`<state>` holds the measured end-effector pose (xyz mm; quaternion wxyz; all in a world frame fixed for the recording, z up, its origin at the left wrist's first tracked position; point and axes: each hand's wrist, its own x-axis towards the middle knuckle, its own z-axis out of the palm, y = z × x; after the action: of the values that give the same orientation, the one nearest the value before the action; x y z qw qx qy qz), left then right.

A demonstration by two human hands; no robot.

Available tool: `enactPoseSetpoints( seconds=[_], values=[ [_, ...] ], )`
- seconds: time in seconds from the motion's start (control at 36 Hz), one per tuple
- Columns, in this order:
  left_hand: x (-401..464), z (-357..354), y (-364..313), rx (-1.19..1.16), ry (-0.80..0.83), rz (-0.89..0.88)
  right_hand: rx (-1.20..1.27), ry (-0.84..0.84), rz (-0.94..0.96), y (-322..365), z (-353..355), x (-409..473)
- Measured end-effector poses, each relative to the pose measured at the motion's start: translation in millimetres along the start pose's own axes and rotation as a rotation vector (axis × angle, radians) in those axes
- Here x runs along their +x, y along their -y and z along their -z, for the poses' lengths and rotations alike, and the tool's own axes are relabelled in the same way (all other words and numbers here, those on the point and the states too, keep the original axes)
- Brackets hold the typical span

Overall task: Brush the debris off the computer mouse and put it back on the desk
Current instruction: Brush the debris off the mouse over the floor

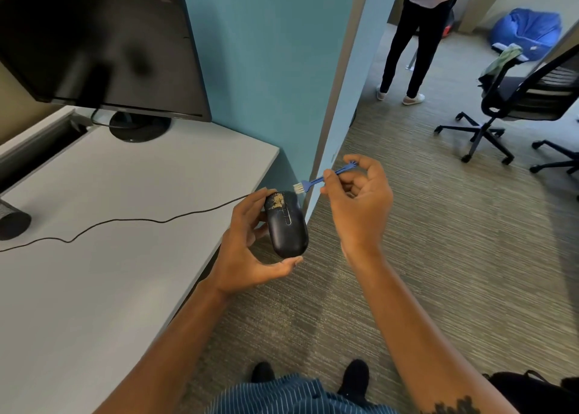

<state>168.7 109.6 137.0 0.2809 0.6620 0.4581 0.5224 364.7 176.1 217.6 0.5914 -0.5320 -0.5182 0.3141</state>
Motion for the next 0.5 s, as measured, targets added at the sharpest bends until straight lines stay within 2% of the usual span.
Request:
enactPoseSetpoints(
  seconds=[0.06,0.17,0.28,0.42,0.5],
  values=[
    [-0.6,0.2,-0.6,-0.006,0.000,0.010,0.034,-0.009,-0.001,0.7,0.5,0.3],
    [-0.8,-0.4,-0.8,-0.011,-0.001,-0.005,-0.003,0.087,0.004,0.4,0.0,-1.1],
    [-0.7,-1.1,-1.1,-0.016,-0.001,-0.007,0.011,0.009,0.022,2.3,-0.6,-2.2],
    [-0.4,-0.3,-2.5,-0.014,-0.007,-0.030,0.005,0.091,0.013,3.6,-0.2,-5.4],
    [-1.0,-0.3,-3.2,-0.003,-0.003,-0.027,0.003,0.025,-0.001,4.3,-0.6,-6.0]
  ],
)
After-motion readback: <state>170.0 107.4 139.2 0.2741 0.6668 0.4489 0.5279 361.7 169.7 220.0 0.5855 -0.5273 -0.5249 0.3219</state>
